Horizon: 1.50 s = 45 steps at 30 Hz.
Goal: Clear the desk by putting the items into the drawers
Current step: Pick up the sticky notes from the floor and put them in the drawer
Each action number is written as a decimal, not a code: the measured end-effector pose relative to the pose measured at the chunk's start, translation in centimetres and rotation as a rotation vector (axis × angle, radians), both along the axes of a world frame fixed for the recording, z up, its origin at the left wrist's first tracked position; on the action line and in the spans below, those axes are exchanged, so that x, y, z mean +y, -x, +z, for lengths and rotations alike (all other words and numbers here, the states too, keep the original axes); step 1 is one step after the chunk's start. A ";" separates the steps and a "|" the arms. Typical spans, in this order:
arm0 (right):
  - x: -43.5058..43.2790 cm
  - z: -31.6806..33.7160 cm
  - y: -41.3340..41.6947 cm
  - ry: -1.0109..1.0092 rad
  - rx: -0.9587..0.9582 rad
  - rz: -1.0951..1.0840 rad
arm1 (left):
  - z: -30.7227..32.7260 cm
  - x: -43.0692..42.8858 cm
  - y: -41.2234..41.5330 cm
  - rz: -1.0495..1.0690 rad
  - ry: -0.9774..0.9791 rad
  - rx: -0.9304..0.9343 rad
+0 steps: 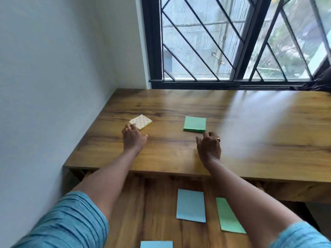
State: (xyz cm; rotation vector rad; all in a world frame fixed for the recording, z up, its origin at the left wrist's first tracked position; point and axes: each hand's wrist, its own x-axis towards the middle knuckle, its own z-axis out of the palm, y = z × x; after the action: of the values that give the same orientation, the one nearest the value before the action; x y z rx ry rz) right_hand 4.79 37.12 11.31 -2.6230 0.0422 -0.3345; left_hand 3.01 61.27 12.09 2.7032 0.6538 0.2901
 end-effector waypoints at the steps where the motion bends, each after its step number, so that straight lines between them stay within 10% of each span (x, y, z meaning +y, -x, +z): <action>1: 0.8 0.1 -1.3 -0.013 0.044 -0.016 | -0.2 1.1 -1.0 0.013 0.004 0.041; 21: 4.3 1.9 -9.2 -0.294 0.599 -0.384 | -0.6 5.6 -7.2 -0.029 -0.022 0.321; 45: 7.0 -2.8 19.3 -0.606 0.274 0.155 | -4.4 -1.9 24.1 0.346 0.235 0.126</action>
State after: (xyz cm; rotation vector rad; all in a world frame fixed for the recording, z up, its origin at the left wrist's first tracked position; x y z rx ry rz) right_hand -14.51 44.15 8.48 -2.0353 0.0260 0.0885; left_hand -21.14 59.39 7.69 2.3907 1.1205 0.1176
